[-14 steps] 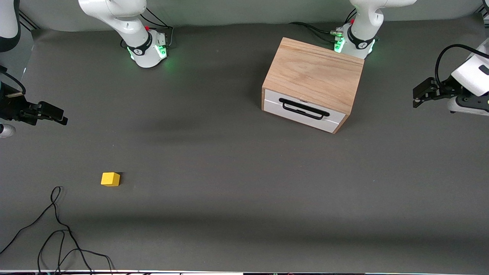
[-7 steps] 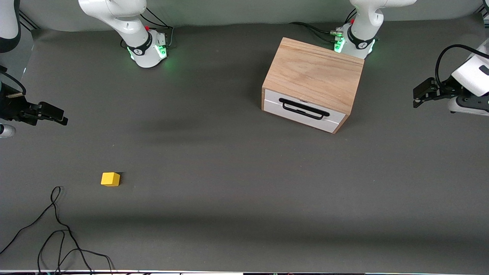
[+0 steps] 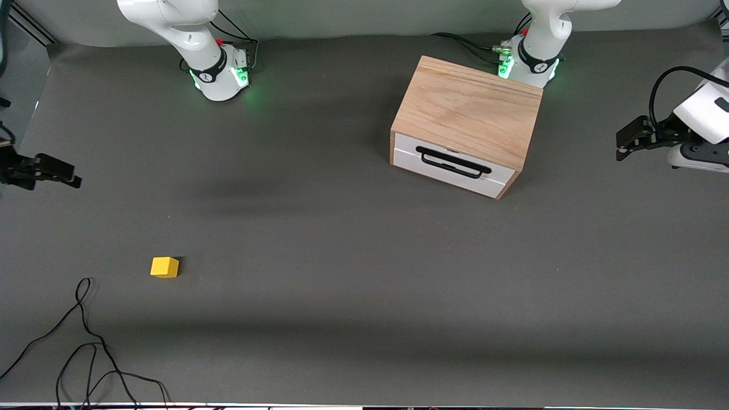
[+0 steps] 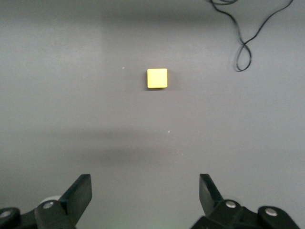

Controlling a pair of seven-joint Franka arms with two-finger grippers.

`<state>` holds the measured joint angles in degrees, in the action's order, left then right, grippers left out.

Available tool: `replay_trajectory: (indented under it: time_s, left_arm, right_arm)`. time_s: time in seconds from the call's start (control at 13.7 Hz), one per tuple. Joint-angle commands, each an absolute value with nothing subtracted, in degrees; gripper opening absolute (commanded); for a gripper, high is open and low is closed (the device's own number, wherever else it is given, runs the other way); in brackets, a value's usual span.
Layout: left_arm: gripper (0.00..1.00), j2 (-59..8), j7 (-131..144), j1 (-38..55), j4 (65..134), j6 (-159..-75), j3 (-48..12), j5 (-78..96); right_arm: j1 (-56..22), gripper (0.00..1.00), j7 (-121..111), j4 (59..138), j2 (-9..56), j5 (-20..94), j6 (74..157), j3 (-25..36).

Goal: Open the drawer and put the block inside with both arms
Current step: 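Move the right gripper toward the yellow cube, then lower the right gripper over the yellow cube and close on it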

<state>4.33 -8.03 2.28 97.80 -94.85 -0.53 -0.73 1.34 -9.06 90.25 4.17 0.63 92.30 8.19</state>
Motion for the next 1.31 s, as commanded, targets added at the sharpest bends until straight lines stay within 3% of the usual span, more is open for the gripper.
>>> replay_trajectory:
  time_s: [0.0,0.22,0.58,0.8,1.24]
  left_arm:
    - [1.00,4.66,-8.26,1.85,98.00,-94.48,-0.79,-0.62]
    - [1.00,4.66,-8.35,1.67,98.09,-94.39,-0.79,-0.62]
    - [1.00,4.57,-8.35,1.76,98.09,-94.48,-0.79,-0.62]
    - [1.00,4.57,-8.26,1.76,98.09,-94.48,-0.79,-0.62]
    - [1.00,4.66,-8.17,1.76,98.00,-94.48,-0.79,-0.62]
  right_arm:
    - [1.49,1.00,-10.81,81.77,10.87,0.53,91.41,9.32]
    - [1.41,1.00,-10.90,76.30,15.72,0.61,90.35,9.40]
    - [1.49,1.00,-10.98,76.28,22.66,6.22,94.54,9.40]
    - [1.49,1.00,-10.90,82.06,25.04,6.94,102.10,9.32]
    - [1.49,1.00,-11.07,99.38,23.91,7.12,120.91,9.32]
